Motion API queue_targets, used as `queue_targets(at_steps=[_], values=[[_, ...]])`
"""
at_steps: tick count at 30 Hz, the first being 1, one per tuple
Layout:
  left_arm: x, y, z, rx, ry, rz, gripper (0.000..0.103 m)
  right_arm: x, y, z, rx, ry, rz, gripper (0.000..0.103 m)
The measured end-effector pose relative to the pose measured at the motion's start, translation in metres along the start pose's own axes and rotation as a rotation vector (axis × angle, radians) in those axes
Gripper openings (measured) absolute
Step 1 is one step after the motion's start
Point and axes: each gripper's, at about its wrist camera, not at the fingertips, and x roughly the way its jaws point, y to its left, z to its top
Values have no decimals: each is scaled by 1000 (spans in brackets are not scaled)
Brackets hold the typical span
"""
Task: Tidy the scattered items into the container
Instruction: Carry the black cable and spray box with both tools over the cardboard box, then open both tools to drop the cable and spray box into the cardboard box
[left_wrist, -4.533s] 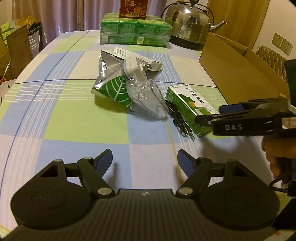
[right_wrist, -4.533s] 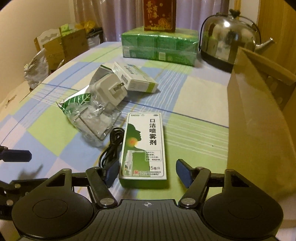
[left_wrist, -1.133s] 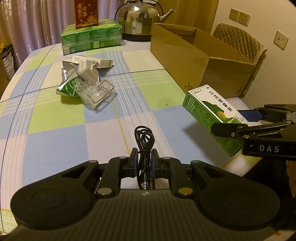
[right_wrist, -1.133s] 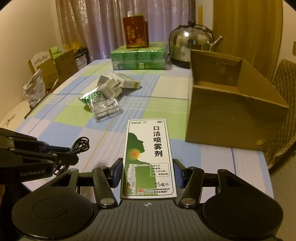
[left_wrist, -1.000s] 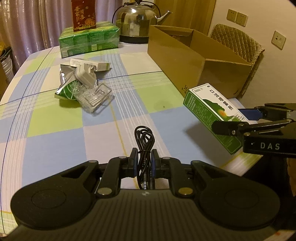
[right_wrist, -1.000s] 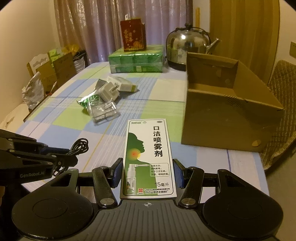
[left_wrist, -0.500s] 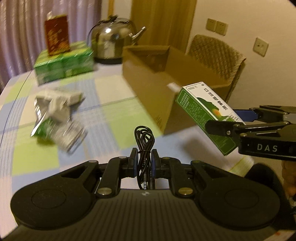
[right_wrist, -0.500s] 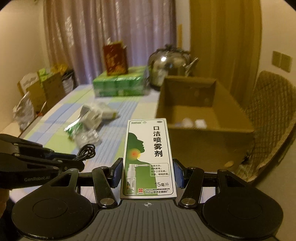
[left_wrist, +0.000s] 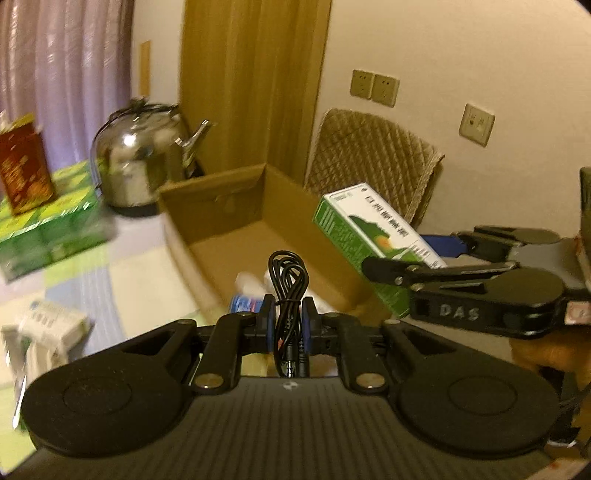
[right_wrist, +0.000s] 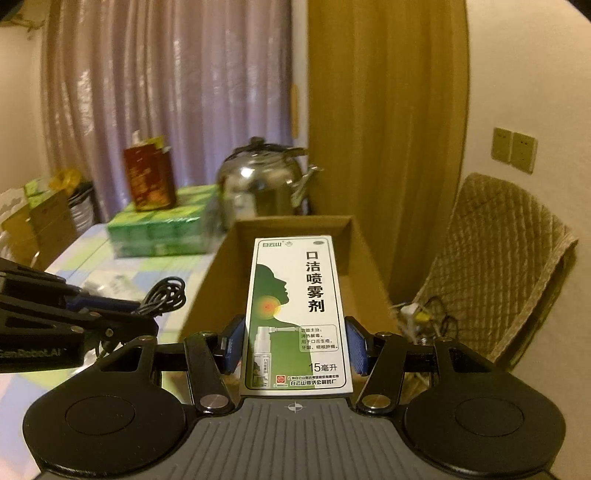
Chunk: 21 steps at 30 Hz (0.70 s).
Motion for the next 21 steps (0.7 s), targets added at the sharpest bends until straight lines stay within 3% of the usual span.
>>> queue_targets(at_steps=[8, 14, 21], values=[[66, 16, 32, -5, 33, -11, 11, 52, -34, 13, 50, 55, -31, 52], [114, 31, 19, -21, 124, -2, 11, 83, -40, 1, 31, 123, -34, 52], [137, 35, 3, 3, 173, 3, 11, 99, -40, -11, 11, 156, -26, 52]])
